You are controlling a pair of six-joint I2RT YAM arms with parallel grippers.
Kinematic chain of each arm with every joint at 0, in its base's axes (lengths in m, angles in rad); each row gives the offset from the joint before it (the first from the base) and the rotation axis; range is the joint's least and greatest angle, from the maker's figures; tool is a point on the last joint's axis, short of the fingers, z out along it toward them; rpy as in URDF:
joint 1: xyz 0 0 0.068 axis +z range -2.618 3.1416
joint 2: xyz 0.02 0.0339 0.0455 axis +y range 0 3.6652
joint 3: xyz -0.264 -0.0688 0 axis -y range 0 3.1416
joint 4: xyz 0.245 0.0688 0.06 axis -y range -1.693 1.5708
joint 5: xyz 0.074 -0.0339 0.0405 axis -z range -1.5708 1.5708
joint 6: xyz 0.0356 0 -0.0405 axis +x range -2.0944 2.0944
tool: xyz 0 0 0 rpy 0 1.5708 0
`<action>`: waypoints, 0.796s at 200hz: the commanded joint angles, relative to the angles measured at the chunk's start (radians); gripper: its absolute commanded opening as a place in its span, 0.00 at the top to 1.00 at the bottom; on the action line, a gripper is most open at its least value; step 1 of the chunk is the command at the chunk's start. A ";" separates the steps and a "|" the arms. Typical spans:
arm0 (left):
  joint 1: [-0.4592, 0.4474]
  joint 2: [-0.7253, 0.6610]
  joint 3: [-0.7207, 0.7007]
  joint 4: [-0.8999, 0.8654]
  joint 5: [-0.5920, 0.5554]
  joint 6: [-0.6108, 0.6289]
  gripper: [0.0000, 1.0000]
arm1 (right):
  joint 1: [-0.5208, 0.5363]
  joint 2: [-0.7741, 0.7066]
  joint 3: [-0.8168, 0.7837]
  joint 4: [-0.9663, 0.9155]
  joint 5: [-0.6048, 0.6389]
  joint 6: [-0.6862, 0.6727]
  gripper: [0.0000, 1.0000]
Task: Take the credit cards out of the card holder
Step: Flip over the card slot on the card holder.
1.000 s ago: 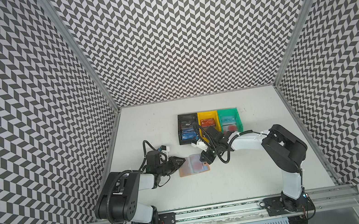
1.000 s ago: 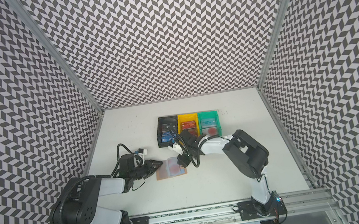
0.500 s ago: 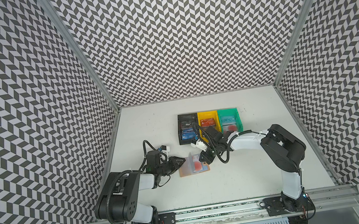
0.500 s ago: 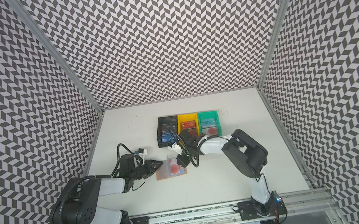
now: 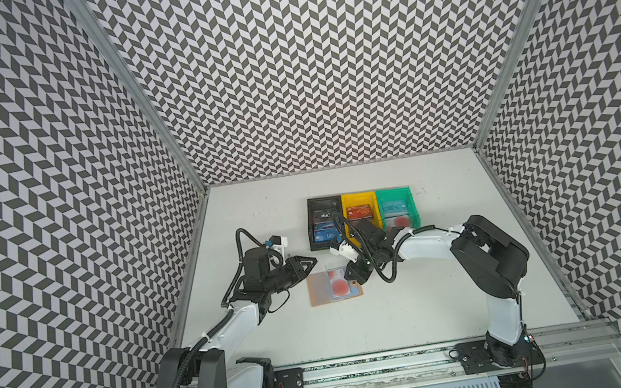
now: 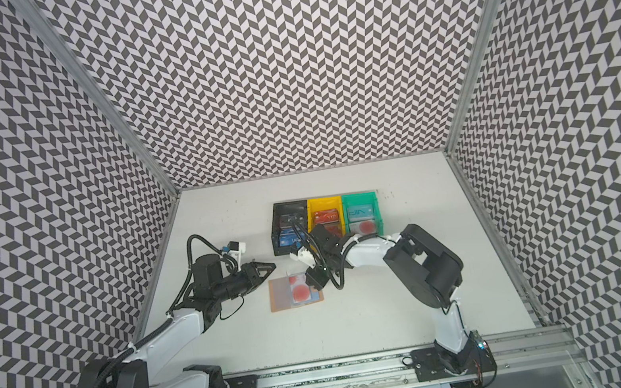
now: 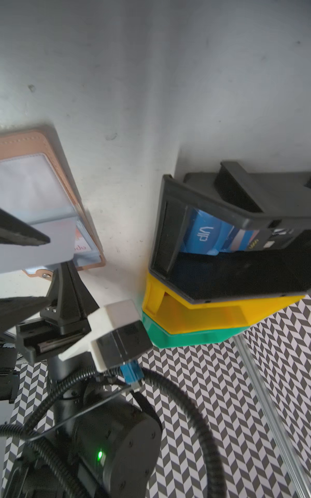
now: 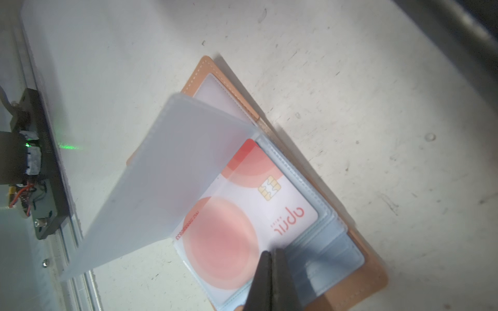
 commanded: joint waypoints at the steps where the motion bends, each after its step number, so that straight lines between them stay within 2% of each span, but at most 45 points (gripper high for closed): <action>1: 0.008 0.008 -0.029 -0.041 0.022 -0.005 0.66 | 0.018 0.047 0.013 -0.059 -0.006 0.008 1.00; 39: 0.032 -0.004 -0.103 0.022 0.053 -0.042 0.66 | 0.033 0.024 0.087 -0.099 -0.042 0.017 1.00; 111: 0.080 -0.096 -0.067 -0.094 0.057 0.010 0.66 | 0.073 0.079 0.155 -0.081 -0.103 0.047 1.00; 159: 0.094 -0.104 -0.089 -0.009 0.151 -0.046 0.66 | 0.089 0.087 0.170 0.015 -0.264 0.089 1.00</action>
